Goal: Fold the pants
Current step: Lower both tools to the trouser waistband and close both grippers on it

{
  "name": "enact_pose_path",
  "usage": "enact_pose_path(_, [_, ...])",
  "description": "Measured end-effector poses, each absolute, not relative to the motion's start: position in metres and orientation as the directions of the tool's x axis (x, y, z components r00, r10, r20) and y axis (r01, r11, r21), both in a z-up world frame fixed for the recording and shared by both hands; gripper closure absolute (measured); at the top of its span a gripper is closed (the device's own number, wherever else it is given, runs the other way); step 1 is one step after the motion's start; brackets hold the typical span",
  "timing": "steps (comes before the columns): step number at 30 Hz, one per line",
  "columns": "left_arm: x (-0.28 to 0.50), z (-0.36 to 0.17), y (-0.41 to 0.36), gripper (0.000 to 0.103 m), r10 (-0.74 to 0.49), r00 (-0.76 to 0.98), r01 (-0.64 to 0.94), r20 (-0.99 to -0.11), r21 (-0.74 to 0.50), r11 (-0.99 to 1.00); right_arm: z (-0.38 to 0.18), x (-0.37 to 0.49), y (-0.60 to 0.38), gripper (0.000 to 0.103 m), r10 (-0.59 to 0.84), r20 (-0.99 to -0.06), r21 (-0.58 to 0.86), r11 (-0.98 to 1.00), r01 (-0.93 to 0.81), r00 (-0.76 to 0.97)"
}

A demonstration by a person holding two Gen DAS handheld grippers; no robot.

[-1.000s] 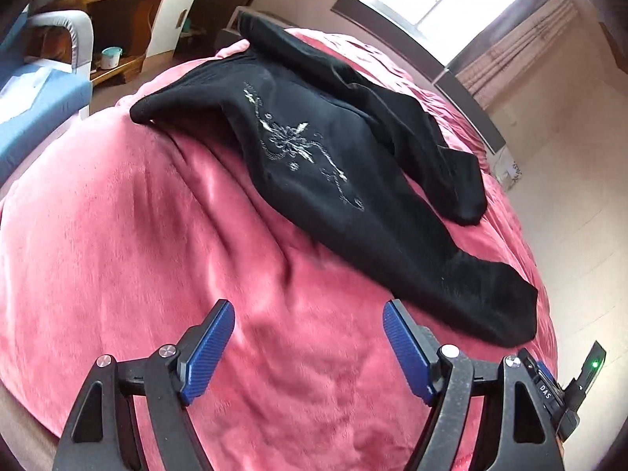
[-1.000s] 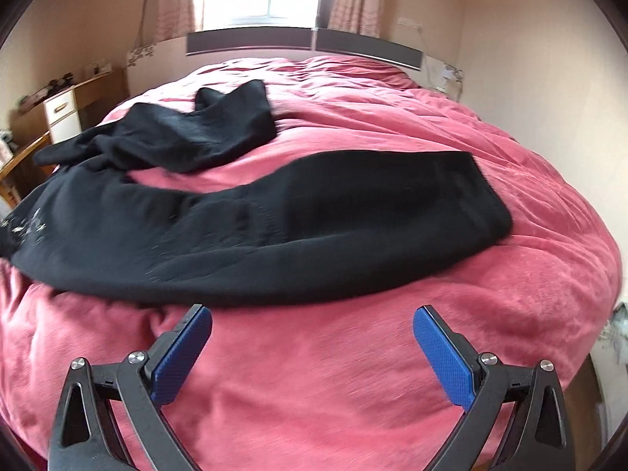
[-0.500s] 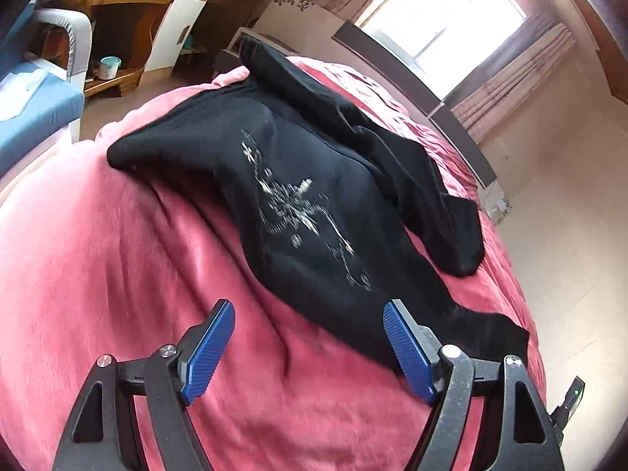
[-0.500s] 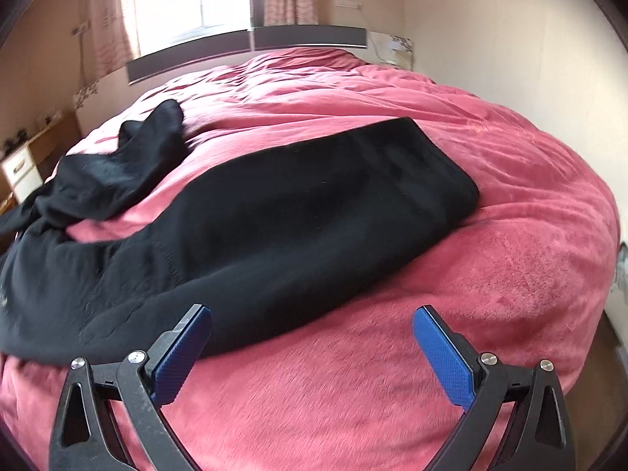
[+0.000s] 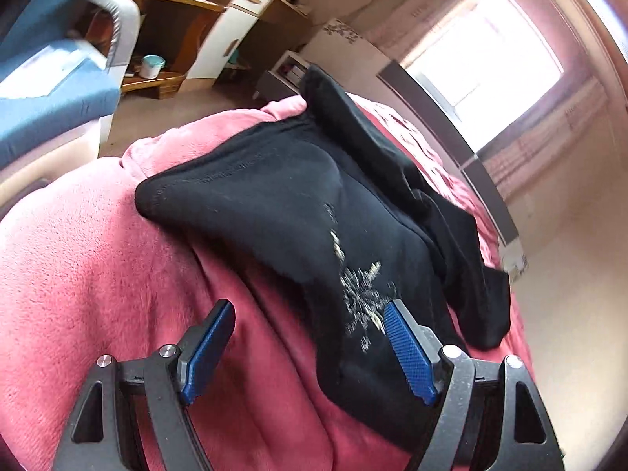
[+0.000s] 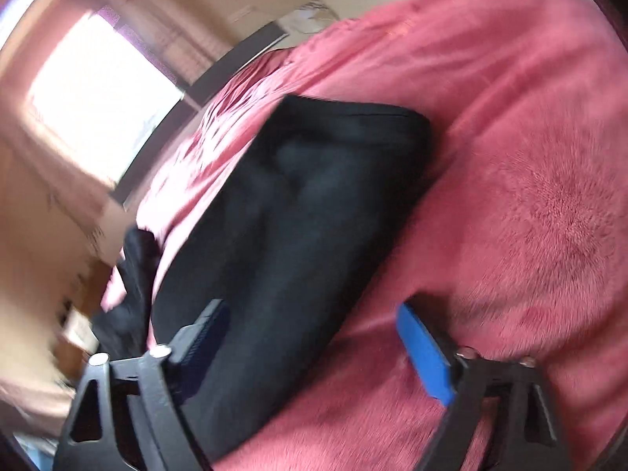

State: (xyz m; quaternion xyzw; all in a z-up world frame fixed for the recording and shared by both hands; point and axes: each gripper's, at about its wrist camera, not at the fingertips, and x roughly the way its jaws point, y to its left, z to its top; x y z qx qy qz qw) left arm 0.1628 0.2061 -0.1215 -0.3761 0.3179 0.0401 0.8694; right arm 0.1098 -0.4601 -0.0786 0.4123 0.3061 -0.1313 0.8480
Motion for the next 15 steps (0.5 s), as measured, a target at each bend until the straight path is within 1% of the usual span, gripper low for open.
enact_pose_path(1, [0.162,-0.122,0.206,0.023,-0.164,0.798,-0.311,-0.580,-0.628,0.713,-0.081,0.111,-0.468,0.037,0.041,-0.615,0.643,0.605,0.471,0.787])
enact_pose_path(2, [0.163,-0.122,0.206,0.023,-0.161,0.798,-0.311,-0.580,-0.626,0.715,-0.082,0.113,-0.473,0.042,0.048,-0.608,0.652,0.601,0.463,0.793])
enact_pose_path(4, [0.163,-0.123,0.204,0.023,-0.163,0.796,-0.303,-0.582,-0.618,0.725,-0.084,0.117,-0.478,0.061,0.051,-0.603,0.655,0.602,0.457,0.796])
enact_pose_path(6, [0.163,-0.123,0.201,0.023,-0.161,0.796,-0.298,-0.584,-0.609,0.735,-0.084,0.119,-0.478,0.070,0.058,-0.583,0.667,0.603,0.437,0.810])
enact_pose_path(9, [0.164,-0.124,0.203,0.023,-0.154,0.799,-0.303,-0.582,-0.610,0.732,-0.080,0.119,-0.469,0.077,0.064,-0.526,0.673,0.640,0.370,0.848])
enact_pose_path(11, [0.165,-0.125,0.204,0.023,-0.147,0.802,-0.309,-0.578,-0.614,0.726,-0.081,0.125,-0.461,0.078,0.085,-0.511,0.669,0.664,0.334,0.855])
enact_pose_path(12, [0.165,-0.125,0.205,0.023,-0.142,0.805,-0.313,-0.577,-0.615,0.723,-0.083,0.130,-0.458,0.080,0.090,-0.514,0.667,0.668,0.331,0.853])
enact_pose_path(14, [0.167,-0.125,0.207,0.023,-0.135,0.809,-0.320,-0.572,-0.621,0.716,-0.093,0.135,-0.457,0.080,0.069,-0.554,0.643,0.668,0.374,0.829])
enact_pose_path(15, [0.168,-0.125,0.208,0.023,-0.132,0.812,-0.322,-0.568,-0.625,0.711,-0.101,0.135,-0.458,0.080,0.066,-0.560,0.651,0.652,0.389,0.826])
